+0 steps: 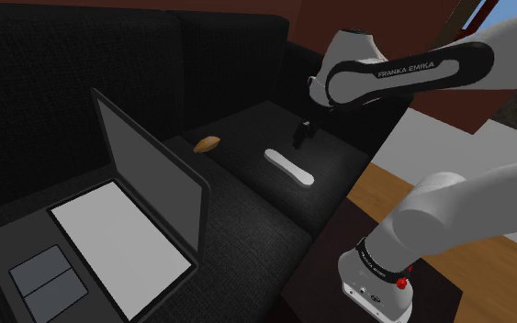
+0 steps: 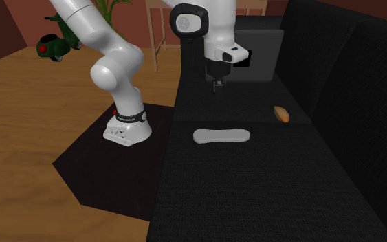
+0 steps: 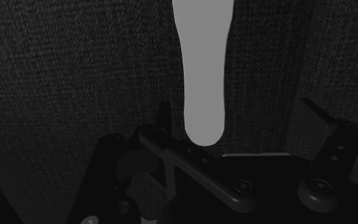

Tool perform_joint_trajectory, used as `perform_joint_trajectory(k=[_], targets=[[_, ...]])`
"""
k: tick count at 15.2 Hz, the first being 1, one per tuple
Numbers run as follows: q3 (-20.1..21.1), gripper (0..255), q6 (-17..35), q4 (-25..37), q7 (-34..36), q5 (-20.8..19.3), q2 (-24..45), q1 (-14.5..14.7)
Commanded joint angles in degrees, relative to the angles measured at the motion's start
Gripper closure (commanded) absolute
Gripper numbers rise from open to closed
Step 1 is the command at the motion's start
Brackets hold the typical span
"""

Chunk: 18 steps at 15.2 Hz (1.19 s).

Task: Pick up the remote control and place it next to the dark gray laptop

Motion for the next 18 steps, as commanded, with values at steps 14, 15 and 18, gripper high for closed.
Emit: perform_joint_trajectory(k=[14, 15, 18], targets=[[-3.51, 0, 24.78, -2.93, -3.43, 2.67, 22.85, 0.47], [-3.54, 0, 25.37, -2.96, -3.50, 2.77, 23.40, 0.50], [-3.53, 0, 25.37, -2.96, -3.50, 2.77, 23.40, 0.50]])
